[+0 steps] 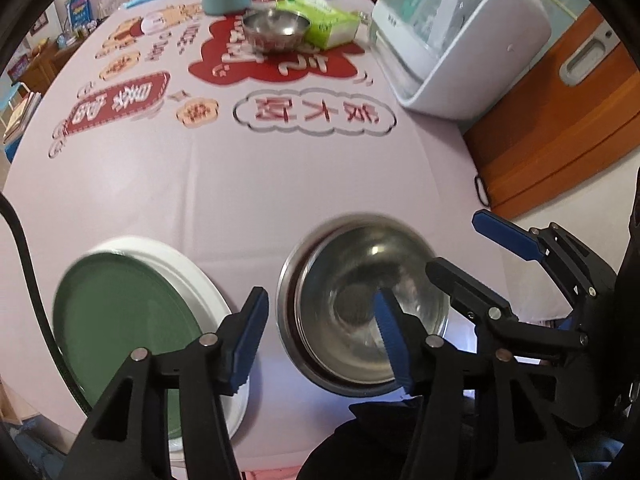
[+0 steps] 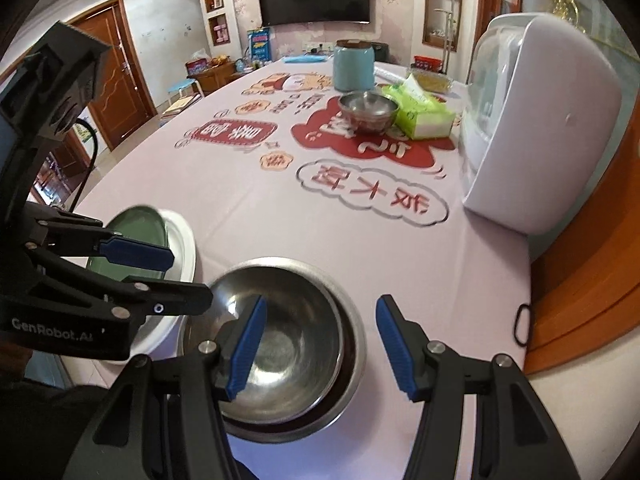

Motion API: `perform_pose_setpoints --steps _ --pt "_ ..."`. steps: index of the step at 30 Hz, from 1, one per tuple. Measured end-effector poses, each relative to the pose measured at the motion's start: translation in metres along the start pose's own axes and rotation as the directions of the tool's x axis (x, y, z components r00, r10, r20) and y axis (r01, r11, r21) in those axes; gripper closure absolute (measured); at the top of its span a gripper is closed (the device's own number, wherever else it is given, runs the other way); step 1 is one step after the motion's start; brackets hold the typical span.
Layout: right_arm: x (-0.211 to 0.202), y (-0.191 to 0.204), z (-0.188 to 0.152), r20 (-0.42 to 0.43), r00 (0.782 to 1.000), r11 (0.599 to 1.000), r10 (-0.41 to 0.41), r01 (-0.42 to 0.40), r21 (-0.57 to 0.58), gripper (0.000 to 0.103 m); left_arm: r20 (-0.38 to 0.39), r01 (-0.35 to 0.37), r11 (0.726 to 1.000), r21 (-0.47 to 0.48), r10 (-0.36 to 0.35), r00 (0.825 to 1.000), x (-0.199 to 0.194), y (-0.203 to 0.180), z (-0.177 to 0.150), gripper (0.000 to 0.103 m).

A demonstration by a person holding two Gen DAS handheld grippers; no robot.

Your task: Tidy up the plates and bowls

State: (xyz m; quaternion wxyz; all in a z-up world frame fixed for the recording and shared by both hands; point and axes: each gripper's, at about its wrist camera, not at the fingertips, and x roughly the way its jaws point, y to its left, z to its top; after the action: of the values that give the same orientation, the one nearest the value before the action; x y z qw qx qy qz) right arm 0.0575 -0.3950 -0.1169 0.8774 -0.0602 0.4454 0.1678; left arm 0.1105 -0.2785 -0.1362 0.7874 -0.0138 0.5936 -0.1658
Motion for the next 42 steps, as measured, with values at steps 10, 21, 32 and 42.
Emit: perform_pose_setpoints --steps 10,21,32,42 --pt "-0.025 -0.010 0.059 0.075 0.995 0.998 -0.060 0.058 0.024 0.046 0.075 -0.046 0.999 -0.024 0.047 0.996 -0.042 0.017 0.048 0.039" --pt "-0.037 -0.024 0.148 0.138 0.982 0.991 -0.128 0.120 0.063 0.046 0.103 -0.086 0.995 -0.050 0.091 0.991 -0.071 0.057 0.132 0.035" --pt "-0.036 -0.044 0.227 0.252 0.954 0.985 -0.165 0.143 0.100 0.037 0.209 -0.129 0.989 -0.065 0.140 0.968 -0.092 0.074 0.209 0.035" --pt "-0.008 -0.072 0.243 0.300 0.937 0.971 -0.177 0.117 0.208 0.033 0.304 -0.078 0.992 -0.104 0.106 0.947 -0.078 0.077 0.241 0.035"
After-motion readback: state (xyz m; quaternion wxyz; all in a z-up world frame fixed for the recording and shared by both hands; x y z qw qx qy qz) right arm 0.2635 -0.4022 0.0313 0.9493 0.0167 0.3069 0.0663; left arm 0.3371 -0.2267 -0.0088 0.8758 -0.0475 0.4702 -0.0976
